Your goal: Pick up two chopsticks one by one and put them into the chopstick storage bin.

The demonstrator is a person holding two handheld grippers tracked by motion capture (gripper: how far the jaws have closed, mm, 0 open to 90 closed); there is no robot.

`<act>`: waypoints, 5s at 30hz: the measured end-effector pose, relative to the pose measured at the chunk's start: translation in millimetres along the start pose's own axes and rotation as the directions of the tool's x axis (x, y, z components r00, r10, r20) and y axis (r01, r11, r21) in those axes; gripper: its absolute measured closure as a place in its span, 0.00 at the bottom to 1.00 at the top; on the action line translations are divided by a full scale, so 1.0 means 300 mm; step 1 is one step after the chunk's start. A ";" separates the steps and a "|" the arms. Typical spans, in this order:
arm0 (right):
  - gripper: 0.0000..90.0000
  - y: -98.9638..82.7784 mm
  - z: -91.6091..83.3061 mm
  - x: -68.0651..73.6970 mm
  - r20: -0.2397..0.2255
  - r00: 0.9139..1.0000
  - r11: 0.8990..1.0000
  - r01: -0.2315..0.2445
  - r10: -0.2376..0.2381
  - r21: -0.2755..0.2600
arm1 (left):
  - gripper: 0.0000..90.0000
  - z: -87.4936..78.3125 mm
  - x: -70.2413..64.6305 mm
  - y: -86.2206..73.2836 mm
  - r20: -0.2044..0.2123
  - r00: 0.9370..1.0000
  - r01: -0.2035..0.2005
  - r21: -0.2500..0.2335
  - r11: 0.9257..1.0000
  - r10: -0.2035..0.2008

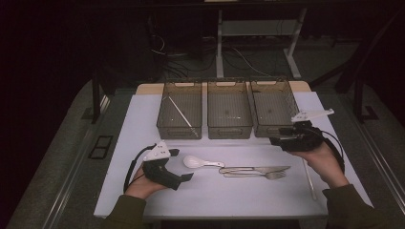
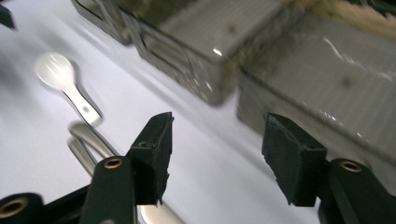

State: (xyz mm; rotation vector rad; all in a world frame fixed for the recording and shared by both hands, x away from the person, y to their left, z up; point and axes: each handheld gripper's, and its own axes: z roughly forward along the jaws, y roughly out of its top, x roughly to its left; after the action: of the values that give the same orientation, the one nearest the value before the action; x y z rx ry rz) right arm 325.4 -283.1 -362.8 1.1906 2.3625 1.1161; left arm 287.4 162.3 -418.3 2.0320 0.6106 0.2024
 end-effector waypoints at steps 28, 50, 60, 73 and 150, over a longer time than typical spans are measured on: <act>0.70 -0.381 -0.100 -0.057 0.190 0.969 0.975 -0.186 0.161 0.124 | 0.00 -0.003 -0.003 -0.001 -0.004 1.000 -0.003 0.003 1.000 0.003; 0.86 -0.409 -0.095 -0.078 0.211 0.964 0.959 -0.204 0.162 0.198 | 0.00 -0.001 -0.006 -0.001 -0.004 1.000 -0.006 0.006 1.000 0.006; 0.88 -0.419 -0.113 -0.104 0.233 0.960 0.957 -0.202 0.152 0.207 | 0.00 -0.001 -0.005 -0.001 -0.003 1.000 -0.004 0.004 1.000 0.004; 0.91 -0.437 -0.139 -0.148 0.289 0.939 0.951 -0.245 0.185 0.189 | 0.00 -0.003 -0.005 0.000 -0.006 1.000 0.002 -0.003 1.000 -0.002; 0.94 -0.028 -0.117 -0.099 0.104 0.984 0.986 -0.133 0.143 -0.097 | 0.00 -0.001 0.001 -0.003 0.010 1.000 0.006 -0.001 1.000 -0.006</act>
State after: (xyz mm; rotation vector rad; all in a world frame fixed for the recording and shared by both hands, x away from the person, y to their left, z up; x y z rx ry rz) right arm 320.5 -327.2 -348.4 1.3648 2.1526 1.1539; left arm 287.2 163.1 -418.8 2.0290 0.6102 0.1883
